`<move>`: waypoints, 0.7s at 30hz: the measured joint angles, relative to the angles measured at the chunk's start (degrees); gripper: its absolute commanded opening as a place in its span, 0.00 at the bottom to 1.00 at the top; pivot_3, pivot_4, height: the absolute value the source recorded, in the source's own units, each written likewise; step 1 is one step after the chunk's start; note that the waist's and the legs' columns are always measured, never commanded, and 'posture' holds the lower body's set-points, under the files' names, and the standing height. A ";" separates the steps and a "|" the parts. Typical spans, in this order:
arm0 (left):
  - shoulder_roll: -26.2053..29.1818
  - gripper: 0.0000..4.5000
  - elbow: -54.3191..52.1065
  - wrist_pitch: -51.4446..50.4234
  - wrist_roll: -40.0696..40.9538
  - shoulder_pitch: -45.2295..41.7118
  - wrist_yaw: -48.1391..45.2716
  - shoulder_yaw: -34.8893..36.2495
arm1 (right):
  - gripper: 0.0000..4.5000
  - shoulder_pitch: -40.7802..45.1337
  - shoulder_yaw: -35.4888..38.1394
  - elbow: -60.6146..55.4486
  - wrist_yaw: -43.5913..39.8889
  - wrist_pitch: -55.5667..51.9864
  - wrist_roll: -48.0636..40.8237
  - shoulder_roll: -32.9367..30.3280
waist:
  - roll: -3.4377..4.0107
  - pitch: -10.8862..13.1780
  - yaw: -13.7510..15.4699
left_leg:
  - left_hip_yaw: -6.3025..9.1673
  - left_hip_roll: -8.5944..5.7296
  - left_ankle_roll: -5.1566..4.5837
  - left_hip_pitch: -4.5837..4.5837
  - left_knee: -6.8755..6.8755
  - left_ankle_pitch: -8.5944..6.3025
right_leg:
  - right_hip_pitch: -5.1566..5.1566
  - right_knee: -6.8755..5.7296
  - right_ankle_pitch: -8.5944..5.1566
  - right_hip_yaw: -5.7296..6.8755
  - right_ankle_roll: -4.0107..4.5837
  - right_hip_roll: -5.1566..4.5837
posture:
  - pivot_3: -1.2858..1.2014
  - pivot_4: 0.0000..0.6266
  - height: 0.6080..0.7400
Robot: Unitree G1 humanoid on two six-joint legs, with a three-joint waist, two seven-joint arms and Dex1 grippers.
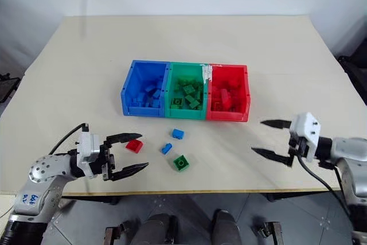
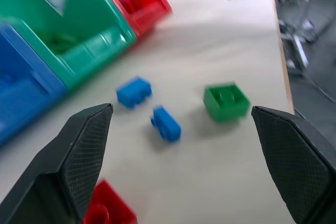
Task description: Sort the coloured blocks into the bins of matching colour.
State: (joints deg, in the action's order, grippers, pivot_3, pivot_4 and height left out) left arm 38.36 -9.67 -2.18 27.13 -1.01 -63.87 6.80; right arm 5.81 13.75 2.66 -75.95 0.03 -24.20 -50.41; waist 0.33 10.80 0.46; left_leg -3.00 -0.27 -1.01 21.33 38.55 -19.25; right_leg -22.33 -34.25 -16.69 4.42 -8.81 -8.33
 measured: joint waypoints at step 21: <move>0.57 1.00 -1.94 3.79 0.12 19.35 1.52 13.63 | 1.00 24.71 -36.40 1.98 -2.58 -4.77 13.09 21.16 | -0.06 -0.02 -0.63 | 0.56 0.21 -0.06 0.03 0.55 -0.46 | -0.11 -0.37 0.03 0.03 0.16 -0.24 | 0.52 0.24 1.00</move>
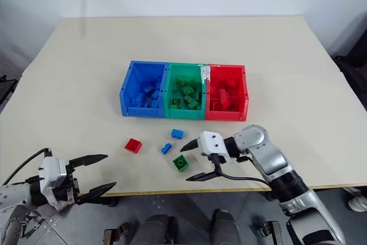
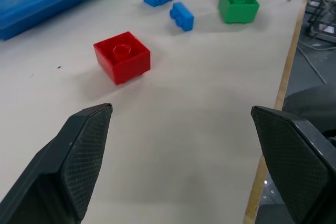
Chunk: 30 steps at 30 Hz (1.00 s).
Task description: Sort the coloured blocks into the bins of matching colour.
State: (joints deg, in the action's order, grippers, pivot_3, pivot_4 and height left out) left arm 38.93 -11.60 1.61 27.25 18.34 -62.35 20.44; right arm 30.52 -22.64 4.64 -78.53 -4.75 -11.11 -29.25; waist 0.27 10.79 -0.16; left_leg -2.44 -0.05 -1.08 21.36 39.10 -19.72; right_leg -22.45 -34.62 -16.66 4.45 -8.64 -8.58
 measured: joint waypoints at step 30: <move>-2.03 1.00 -3.94 -4.45 1.80 -4.89 4.83 -1.48 | 0.44 2.40 8.51 -2.50 5.79 -11.81 -6.80 1.33 | 0.00 0.00 -0.15 | -0.18 0.01 -0.15 0.04 -0.02 -0.25 | -0.07 -0.01 -0.02 0.19 0.04 0.05 | 0.52 0.24 1.00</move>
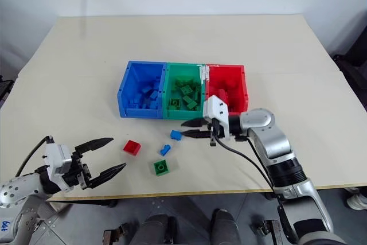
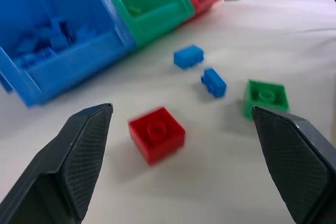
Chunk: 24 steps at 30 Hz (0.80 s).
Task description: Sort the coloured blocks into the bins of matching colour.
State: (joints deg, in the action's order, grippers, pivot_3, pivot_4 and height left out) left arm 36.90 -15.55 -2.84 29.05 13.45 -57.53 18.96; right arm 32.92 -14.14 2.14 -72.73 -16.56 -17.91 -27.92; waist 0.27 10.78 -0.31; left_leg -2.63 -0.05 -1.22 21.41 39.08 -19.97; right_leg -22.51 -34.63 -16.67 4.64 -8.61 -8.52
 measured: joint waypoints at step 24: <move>10.11 1.00 -8.06 -14.33 -2.63 -7.45 -1.09 -11.68 | 1.00 -30.51 29.31 -3.21 -9.38 19.46 -12.21 -16.54 | 0.03 0.00 0.43 | -0.42 0.16 0.02 -0.23 0.02 0.00 | 0.14 0.14 0.03 -0.08 -0.06 0.04 | 0.52 0.24 1.00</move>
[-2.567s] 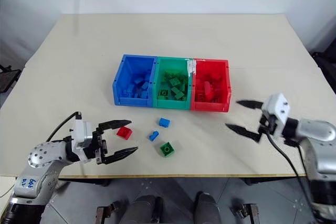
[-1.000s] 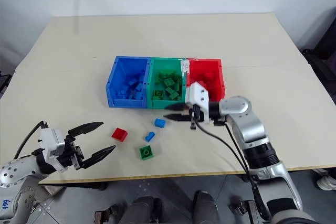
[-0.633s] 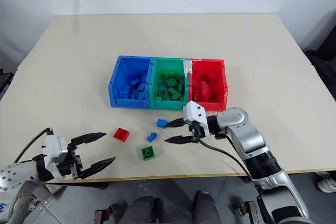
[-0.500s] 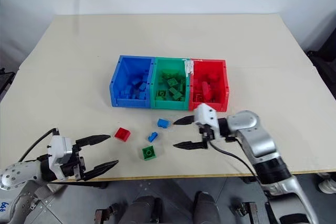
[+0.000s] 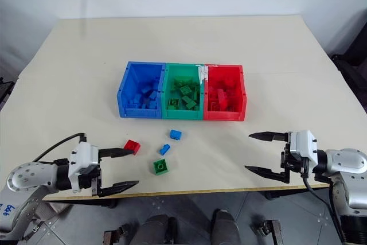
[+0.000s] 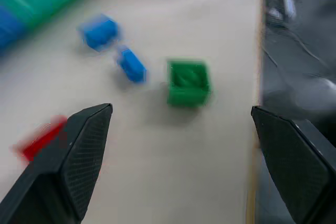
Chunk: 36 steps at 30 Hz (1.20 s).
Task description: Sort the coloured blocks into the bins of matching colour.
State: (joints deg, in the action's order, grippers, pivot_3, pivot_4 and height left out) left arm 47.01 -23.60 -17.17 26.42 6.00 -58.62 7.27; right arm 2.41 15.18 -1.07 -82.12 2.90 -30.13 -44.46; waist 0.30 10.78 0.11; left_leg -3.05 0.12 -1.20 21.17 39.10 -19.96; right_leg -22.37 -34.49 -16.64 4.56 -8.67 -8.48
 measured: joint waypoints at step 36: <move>-17.30 0.59 39.01 4.20 -22.65 -51.47 -6.67 -28.80 | 1.00 -9.78 1.22 -13.02 11.90 -3.29 -0.80 0.18 | -0.08 0.03 1.42 | -0.51 -0.32 -0.05 0.16 0.21 0.09 | -0.02 -0.04 0.06 0.01 -0.11 0.11 | 0.52 0.24 1.00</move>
State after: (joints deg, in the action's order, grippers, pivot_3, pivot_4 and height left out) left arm 29.71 15.41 -12.97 3.77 -45.46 -65.29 -21.53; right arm -7.38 16.40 -14.09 -70.22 -0.39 -30.93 -44.27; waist 0.22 10.81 1.53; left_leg -3.56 -0.21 -1.26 21.33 39.32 -19.87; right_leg -22.40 -34.53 -16.58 4.57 -8.78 -8.37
